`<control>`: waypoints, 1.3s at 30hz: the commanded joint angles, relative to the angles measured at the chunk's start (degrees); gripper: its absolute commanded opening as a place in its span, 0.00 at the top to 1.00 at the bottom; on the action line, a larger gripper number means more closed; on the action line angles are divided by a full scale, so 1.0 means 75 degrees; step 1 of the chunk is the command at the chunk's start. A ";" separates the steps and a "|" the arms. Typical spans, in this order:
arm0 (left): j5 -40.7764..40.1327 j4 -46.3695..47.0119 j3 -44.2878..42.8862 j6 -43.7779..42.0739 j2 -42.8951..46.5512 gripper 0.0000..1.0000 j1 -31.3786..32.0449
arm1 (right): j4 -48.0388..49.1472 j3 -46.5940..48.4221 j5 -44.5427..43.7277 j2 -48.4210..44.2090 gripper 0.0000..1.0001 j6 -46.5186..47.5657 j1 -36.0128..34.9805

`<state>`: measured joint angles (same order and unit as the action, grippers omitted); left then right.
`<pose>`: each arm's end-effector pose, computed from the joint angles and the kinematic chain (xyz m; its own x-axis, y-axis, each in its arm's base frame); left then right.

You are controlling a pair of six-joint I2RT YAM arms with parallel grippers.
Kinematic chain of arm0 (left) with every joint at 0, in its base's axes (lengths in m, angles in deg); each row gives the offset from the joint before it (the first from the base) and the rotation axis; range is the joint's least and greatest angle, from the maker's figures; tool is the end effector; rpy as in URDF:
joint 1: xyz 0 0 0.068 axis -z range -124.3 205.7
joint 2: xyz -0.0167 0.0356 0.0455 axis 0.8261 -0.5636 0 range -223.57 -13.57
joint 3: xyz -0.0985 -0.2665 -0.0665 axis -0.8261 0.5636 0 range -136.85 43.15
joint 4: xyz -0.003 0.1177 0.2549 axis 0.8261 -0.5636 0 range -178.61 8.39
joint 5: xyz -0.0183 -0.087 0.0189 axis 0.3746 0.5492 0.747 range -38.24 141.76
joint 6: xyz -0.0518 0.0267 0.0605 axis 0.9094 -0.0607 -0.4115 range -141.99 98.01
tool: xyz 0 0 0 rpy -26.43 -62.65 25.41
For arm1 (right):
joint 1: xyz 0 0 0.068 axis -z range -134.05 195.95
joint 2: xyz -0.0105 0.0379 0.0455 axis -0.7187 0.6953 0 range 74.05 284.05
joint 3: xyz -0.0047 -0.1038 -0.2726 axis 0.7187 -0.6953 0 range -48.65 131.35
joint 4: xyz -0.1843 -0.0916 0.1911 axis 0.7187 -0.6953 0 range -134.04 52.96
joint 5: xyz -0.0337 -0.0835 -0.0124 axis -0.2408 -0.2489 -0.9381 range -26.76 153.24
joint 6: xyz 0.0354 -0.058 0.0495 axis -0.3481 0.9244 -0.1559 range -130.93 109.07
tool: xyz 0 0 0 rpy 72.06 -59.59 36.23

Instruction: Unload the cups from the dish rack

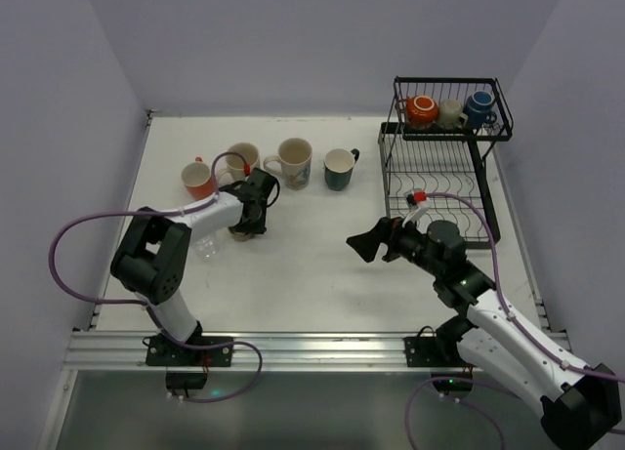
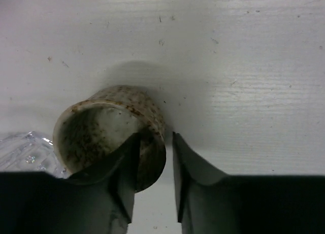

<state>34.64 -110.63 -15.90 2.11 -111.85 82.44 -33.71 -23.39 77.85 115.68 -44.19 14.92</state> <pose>0.3295 -0.1418 0.1387 -0.8929 0.0130 -0.4500 -0.0351 0.9945 0.0983 0.1800 0.1300 0.2517 -0.5506 0.2880 -0.7835 -0.4872 0.6513 0.5818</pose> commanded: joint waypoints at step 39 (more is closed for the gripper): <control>0.2553 0.1736 0.1521 -0.1877 0.6167 0.00 0.1262 | -0.4603 1.1326 -0.4491 0.7163 0.12 0.3344 0.4101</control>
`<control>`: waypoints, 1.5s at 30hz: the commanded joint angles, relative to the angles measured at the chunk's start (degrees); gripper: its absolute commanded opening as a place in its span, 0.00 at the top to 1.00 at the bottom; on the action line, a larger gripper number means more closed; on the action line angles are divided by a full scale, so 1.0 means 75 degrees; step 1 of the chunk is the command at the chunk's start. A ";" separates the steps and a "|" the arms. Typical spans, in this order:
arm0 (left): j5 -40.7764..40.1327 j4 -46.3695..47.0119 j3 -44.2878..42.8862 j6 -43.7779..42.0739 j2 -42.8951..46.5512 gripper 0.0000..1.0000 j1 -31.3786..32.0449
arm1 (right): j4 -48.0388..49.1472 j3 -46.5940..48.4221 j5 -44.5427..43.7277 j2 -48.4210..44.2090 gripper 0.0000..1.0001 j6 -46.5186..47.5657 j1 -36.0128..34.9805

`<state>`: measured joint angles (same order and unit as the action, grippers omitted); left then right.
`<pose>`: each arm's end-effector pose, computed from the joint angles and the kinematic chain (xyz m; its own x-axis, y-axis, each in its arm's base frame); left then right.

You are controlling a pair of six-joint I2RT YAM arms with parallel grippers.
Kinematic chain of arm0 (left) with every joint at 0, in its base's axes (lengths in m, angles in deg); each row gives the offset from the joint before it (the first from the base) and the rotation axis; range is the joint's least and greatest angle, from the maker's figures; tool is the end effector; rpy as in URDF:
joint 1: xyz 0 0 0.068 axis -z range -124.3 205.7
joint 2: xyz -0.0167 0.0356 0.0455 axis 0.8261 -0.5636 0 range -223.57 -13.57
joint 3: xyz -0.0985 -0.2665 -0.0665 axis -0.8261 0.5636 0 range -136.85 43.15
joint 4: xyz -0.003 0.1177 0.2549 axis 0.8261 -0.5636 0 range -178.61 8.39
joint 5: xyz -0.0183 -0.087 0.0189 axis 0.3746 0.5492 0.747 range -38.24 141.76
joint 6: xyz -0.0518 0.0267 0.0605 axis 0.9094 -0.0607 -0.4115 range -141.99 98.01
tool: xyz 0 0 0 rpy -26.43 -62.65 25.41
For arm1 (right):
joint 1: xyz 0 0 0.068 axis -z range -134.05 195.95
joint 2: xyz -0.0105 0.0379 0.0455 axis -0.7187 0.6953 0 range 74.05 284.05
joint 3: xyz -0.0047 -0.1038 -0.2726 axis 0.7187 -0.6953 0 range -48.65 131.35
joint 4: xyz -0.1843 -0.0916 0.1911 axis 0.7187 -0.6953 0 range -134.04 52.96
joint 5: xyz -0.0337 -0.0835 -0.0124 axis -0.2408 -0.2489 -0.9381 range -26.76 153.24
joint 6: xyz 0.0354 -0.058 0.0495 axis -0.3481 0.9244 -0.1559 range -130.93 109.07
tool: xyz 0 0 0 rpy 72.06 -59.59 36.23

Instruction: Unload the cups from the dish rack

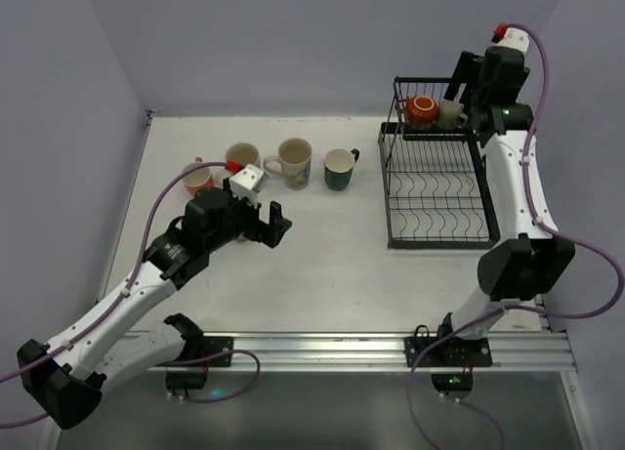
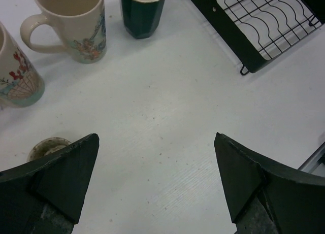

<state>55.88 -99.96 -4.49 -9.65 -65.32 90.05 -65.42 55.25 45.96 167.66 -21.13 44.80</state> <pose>0.2032 -0.1454 0.3208 -0.4400 0.0426 -0.8970 0.5359 0.8139 -0.2242 0.4259 -0.0133 0.4581 -0.2590 0.1638 -0.9519 0.3139 0.9463 0.0775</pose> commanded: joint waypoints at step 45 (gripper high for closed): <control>-0.0690 0.0361 -0.0047 -0.0403 -0.0788 0.00 0.0061 | 0.0852 0.0926 -0.0216 0.2029 0.53 -0.0176 0.1044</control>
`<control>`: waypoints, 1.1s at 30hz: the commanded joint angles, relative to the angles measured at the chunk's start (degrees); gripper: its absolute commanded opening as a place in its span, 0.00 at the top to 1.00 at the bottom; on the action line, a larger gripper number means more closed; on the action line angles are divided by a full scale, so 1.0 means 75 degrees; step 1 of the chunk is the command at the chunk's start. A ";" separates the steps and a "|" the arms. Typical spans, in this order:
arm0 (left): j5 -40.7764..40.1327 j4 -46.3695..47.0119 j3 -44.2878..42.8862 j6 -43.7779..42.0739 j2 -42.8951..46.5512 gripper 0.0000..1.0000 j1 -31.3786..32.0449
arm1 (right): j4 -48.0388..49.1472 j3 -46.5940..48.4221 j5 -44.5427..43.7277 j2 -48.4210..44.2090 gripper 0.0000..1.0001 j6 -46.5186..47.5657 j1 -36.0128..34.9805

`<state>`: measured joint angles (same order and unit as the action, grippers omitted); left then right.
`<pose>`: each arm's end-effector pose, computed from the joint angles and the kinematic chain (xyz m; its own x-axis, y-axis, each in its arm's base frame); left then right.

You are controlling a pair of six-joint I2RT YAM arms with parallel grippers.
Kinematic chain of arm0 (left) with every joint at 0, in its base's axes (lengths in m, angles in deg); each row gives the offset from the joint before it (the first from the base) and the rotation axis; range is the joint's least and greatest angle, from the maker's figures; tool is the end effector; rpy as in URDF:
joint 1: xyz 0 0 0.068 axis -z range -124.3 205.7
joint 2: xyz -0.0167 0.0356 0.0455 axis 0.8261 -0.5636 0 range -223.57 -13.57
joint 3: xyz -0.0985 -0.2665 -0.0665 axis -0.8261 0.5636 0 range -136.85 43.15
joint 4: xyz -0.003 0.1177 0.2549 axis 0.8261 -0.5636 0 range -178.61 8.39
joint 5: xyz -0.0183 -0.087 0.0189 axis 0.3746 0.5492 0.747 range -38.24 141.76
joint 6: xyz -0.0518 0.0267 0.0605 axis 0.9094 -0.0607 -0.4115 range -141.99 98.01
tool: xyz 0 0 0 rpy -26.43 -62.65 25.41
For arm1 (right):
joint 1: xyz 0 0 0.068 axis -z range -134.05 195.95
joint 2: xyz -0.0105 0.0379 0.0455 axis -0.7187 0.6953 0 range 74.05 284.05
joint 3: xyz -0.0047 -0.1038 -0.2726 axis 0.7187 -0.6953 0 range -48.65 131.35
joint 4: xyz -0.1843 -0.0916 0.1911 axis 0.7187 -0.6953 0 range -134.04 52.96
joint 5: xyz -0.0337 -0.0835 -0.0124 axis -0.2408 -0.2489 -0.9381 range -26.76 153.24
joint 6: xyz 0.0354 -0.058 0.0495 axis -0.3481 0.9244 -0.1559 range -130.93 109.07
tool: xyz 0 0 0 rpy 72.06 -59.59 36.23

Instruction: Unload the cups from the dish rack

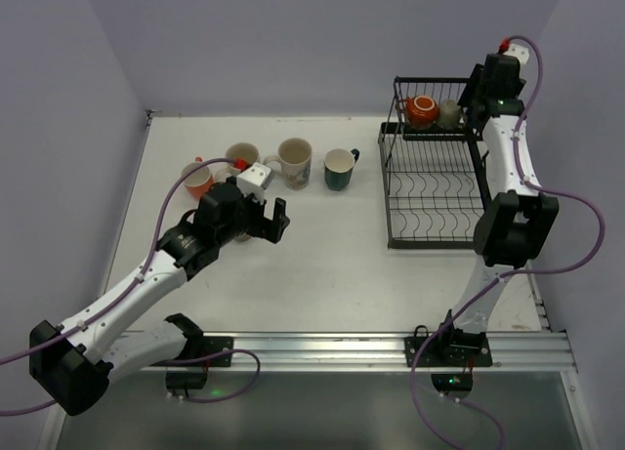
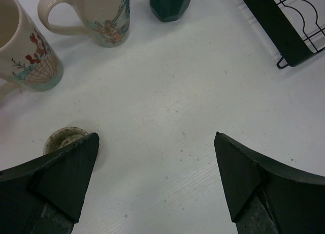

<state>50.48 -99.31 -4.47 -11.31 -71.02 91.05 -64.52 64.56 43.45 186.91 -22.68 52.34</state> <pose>0.2213 -0.1550 0.2982 -0.4746 0.1096 -0.8734 0.4827 0.8621 -0.1541 0.5168 -0.0830 0.3710 -0.3614 0.2332 -0.9028 0.4880 0.8723 0.0300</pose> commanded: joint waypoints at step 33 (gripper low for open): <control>0.3064 0.3833 -0.0027 0.2453 -0.0039 0.09 -0.0179 | 0.4846 -0.6044 0.4699 -0.6128 0.64 -0.2826 -0.1565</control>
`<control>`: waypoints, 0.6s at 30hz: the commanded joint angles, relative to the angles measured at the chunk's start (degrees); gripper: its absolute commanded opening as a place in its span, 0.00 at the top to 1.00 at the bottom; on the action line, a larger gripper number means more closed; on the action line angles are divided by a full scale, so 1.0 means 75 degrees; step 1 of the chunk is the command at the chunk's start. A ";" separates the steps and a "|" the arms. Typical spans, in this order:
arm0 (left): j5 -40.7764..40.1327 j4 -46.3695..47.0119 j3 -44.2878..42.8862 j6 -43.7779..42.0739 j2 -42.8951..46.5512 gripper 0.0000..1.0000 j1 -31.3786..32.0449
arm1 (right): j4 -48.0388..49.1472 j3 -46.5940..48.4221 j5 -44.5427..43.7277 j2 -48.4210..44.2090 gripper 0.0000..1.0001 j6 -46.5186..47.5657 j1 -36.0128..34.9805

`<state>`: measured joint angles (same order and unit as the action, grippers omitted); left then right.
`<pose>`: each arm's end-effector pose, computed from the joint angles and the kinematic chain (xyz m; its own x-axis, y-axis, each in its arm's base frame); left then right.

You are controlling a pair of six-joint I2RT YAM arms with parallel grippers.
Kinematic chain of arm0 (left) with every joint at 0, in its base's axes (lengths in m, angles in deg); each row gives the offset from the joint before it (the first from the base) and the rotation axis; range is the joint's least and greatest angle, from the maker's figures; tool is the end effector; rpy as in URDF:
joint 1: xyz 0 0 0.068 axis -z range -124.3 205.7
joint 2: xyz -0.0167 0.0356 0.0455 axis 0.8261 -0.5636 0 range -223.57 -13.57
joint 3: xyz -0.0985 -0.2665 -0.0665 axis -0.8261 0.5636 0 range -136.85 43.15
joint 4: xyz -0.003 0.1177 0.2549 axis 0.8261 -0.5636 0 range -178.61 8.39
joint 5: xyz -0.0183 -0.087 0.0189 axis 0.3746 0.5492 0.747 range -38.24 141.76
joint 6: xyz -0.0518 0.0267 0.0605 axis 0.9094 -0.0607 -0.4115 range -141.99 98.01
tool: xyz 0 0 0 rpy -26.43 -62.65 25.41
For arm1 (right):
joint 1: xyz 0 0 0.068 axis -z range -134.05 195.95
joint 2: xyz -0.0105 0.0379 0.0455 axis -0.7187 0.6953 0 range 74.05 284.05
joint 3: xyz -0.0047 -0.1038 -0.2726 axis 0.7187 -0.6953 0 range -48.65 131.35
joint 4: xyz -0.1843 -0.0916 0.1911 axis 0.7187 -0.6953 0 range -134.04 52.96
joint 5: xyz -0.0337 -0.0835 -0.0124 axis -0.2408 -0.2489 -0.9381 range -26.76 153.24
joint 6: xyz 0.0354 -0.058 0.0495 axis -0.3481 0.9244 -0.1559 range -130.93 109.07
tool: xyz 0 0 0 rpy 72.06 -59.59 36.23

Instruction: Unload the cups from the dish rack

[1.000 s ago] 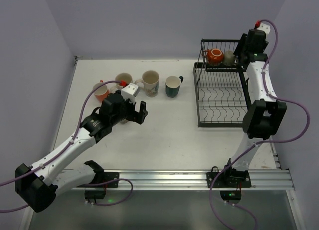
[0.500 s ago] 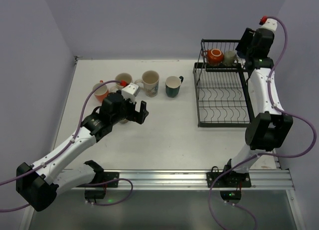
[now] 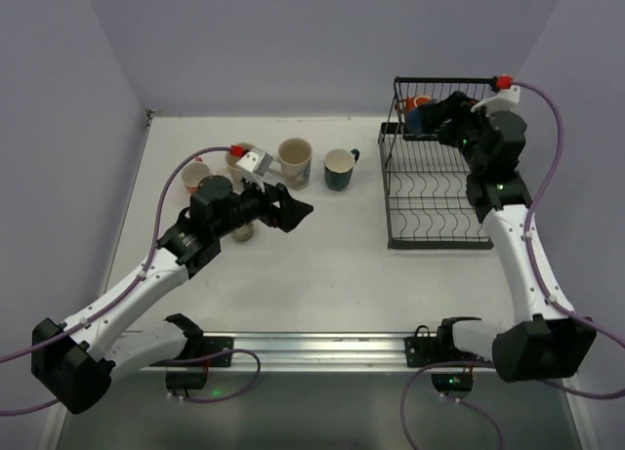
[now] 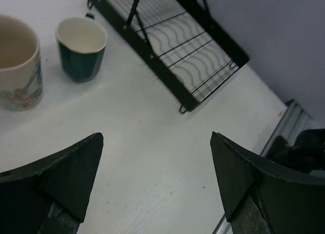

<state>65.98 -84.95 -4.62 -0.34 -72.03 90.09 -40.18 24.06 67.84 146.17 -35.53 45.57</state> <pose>0.2247 -0.1758 0.3297 -0.4604 -0.1182 -0.8798 0.6179 0.6689 -0.4132 0.3450 0.0082 0.4395 -0.0765 0.4144 -0.9069 -0.0603 0.9060 0.4190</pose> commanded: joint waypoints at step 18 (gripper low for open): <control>0.1854 0.4897 0.0920 0.3207 -0.0350 0.30 -0.0027 | 0.6183 -0.4057 0.3840 -0.0922 0.63 -0.5097 -0.3874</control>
<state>78.22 -54.72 1.91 21.11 -74.13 90.09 -5.01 -6.17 95.14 137.36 -68.60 17.79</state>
